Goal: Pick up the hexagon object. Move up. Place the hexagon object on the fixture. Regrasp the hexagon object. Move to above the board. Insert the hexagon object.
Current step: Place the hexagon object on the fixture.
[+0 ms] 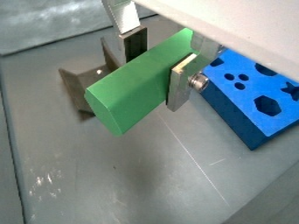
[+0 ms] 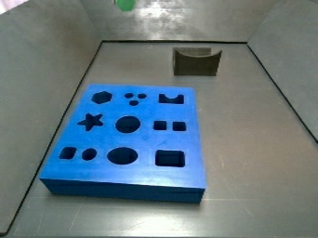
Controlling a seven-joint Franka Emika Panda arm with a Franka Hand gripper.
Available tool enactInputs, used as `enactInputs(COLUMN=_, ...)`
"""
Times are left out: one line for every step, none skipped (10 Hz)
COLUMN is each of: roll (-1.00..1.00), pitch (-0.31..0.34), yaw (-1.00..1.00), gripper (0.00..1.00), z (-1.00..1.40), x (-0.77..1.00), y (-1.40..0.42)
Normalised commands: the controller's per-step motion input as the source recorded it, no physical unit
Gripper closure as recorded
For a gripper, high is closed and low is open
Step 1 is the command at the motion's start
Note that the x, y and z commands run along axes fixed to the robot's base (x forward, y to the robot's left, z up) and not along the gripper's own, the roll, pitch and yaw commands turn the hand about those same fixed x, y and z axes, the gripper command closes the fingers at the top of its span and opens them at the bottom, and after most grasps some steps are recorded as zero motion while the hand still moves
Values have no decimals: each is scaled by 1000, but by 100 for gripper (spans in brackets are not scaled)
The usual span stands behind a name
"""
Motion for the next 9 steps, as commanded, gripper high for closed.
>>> enactInputs(roll=174, pitch=-154, yaw=-1000, gripper=100, z=218, x=1000, y=-226)
enactInputs(roll=163, pitch=-110, yaw=-769, gripper=100, z=201, x=1000, y=-206)
enactInputs(roll=131, pitch=-45, yaw=-462, gripper=100, z=179, x=1000, y=-187)
enactInputs(roll=116, pitch=-6, yaw=-302, gripper=100, z=165, x=1000, y=-176)
enactInputs(roll=101, pitch=40, yaw=-169, gripper=100, z=146, x=1000, y=-157)
enactInputs(roll=82, pitch=68, yaw=-111, gripper=100, z=134, x=1000, y=-144)
enactInputs(roll=69, pitch=101, yaw=-63, gripper=100, z=121, x=1000, y=-128)
enactInputs(roll=67, pitch=116, yaw=-47, gripper=100, z=114, x=1000, y=-121)
enactInputs(roll=67, pitch=146, yaw=-12, gripper=100, z=99, x=1000, y=-101)
